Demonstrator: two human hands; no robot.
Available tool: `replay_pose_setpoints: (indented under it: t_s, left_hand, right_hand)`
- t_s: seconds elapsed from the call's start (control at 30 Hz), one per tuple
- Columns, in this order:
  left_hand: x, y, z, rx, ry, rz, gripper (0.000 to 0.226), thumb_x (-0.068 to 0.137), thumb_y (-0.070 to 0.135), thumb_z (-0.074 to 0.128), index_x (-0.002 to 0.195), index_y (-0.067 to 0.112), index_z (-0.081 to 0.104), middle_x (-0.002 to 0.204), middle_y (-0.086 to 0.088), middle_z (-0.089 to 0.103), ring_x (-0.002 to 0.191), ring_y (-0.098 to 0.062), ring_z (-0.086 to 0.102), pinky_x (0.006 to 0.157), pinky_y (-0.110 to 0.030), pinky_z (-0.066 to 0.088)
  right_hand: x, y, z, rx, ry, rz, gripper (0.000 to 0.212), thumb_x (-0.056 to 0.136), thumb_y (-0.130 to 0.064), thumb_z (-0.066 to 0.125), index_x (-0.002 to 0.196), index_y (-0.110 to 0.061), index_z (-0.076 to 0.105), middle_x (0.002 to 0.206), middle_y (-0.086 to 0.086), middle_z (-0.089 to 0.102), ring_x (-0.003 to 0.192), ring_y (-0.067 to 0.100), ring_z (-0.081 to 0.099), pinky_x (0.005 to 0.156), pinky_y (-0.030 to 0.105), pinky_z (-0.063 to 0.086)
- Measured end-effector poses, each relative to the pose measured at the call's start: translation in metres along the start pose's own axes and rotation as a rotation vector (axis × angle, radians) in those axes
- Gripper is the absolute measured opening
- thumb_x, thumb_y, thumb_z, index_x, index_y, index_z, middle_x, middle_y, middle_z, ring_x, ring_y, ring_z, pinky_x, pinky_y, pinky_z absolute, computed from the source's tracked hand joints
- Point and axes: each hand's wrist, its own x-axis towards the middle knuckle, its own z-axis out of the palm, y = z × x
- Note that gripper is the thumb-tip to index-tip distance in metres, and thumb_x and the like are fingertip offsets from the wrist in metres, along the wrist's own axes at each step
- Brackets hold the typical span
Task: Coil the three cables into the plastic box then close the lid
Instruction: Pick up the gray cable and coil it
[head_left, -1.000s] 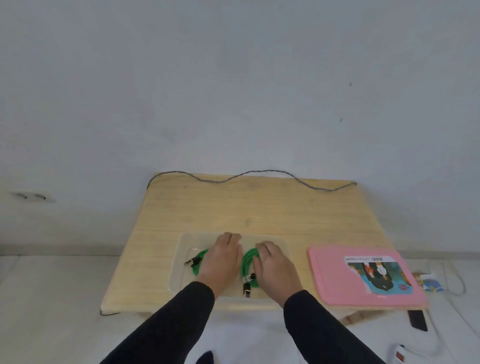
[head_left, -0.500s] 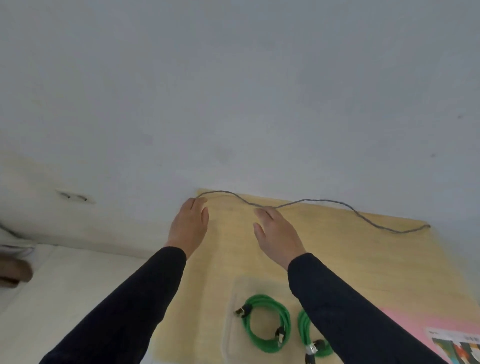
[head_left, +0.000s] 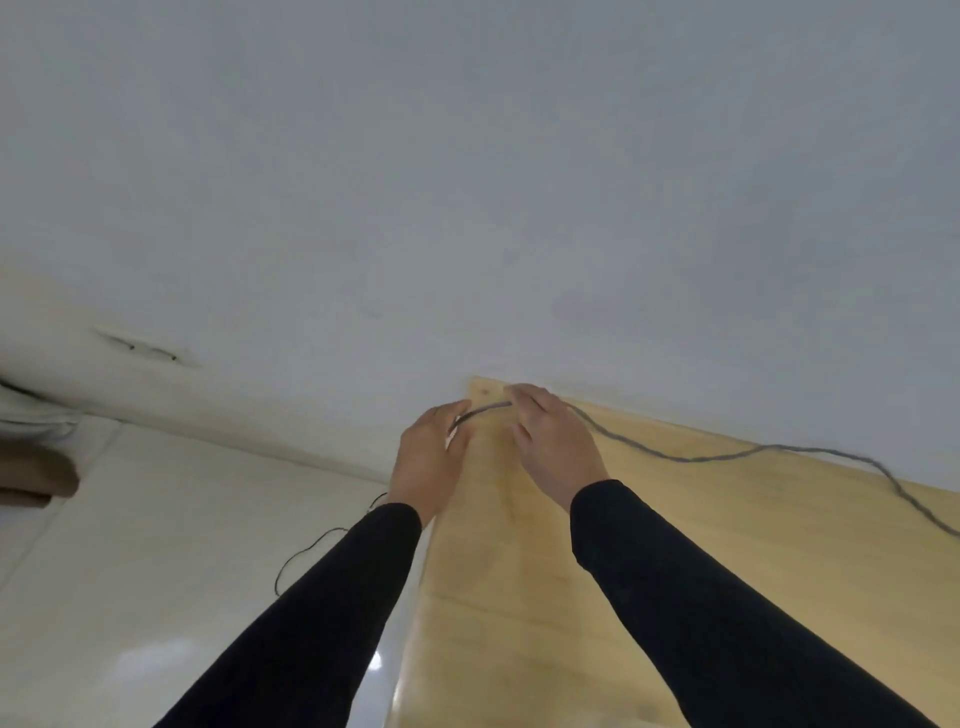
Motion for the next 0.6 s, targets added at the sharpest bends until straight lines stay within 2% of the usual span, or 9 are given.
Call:
replay_pose_setpoints:
  t_s: [0.1,0.17,0.27,0.33,0.4,0.5,0.53,0.6]
  left_hand:
    - [0.009,-0.006,0.006,-0.042,0.028,0.002,0.022,0.093,0.019,0.051,0.11,0.021,0.065,0.111,0.005,0.066,0.102,-0.006,0.058,0.086,-0.006,0.037]
    - [0.012,-0.007,0.004,-0.064,0.046,0.018,0.021,0.093,0.016,0.05,0.104,0.021,0.067,0.104,0.007,0.067,0.098,-0.004,0.059,0.081,-0.001,0.037]
    - [0.016,-0.003,-0.006,-0.067,0.067,0.093,0.023,0.093,0.011,0.047,0.099,0.022,0.067,0.099,0.007,0.064,0.093,0.003,0.056,0.079,0.0,0.036]
    - [0.017,0.004,-0.014,-0.061,0.099,0.165,0.023,0.094,0.01,0.047,0.099,0.022,0.066,0.096,0.007,0.062,0.09,0.008,0.054,0.078,-0.001,0.037]
    - [0.018,0.012,-0.021,-0.052,0.156,0.247,0.02,0.093,0.009,0.05,0.1,0.02,0.066,0.093,0.008,0.061,0.087,0.008,0.054,0.077,-0.004,0.038]
    - [0.018,0.032,-0.03,-0.09,0.205,0.294,0.017,0.093,0.012,0.052,0.1,0.02,0.065,0.091,0.005,0.062,0.085,0.001,0.056,0.073,-0.008,0.042]
    - [0.016,0.041,-0.032,-0.116,0.204,0.304,0.015,0.093,0.013,0.053,0.099,0.02,0.065,0.088,0.005,0.063,0.083,-0.003,0.059,0.071,-0.012,0.045]
    - [0.012,0.063,-0.035,-0.169,0.191,0.32,0.012,0.093,0.018,0.052,0.095,0.023,0.064,0.08,0.008,0.062,0.076,-0.013,0.062,0.068,-0.022,0.049]
  right_hand:
    - [0.01,0.002,0.011,0.002,0.017,-0.024,0.038,0.091,-0.009,0.049,0.129,-0.007,0.049,0.128,0.01,0.055,0.121,0.025,0.048,0.103,0.031,0.038]
    - [0.013,0.002,0.014,0.015,0.046,-0.026,0.034,0.09,-0.006,0.051,0.124,-0.007,0.055,0.109,0.013,0.062,0.106,0.029,0.055,0.093,0.037,0.046]
    - [0.013,-0.001,0.009,0.117,0.104,-0.014,0.031,0.091,-0.004,0.05,0.12,-0.01,0.06,0.086,0.005,0.052,0.084,0.022,0.052,0.074,0.027,0.043]
    - [0.012,-0.006,0.002,0.171,0.135,-0.028,0.03,0.092,-0.005,0.049,0.118,-0.013,0.061,0.082,0.001,0.048,0.076,0.016,0.048,0.07,0.021,0.037]
    - [0.011,-0.011,-0.008,0.243,0.202,-0.034,0.027,0.093,-0.007,0.048,0.114,-0.015,0.063,0.082,0.003,0.051,0.071,0.016,0.049,0.065,0.016,0.036]
    - [0.008,-0.02,-0.03,0.31,0.304,-0.04,0.025,0.093,-0.009,0.047,0.11,-0.015,0.065,0.081,0.004,0.056,0.067,0.008,0.051,0.065,0.007,0.038]
    - [0.007,-0.022,-0.04,0.32,0.335,-0.044,0.025,0.093,-0.009,0.048,0.109,-0.016,0.066,0.08,0.003,0.055,0.066,0.003,0.049,0.066,0.005,0.037]
    - [0.002,-0.025,-0.063,0.337,0.405,-0.048,0.024,0.093,-0.011,0.048,0.108,-0.016,0.066,0.079,0.001,0.055,0.065,0.004,0.049,0.066,0.005,0.037]
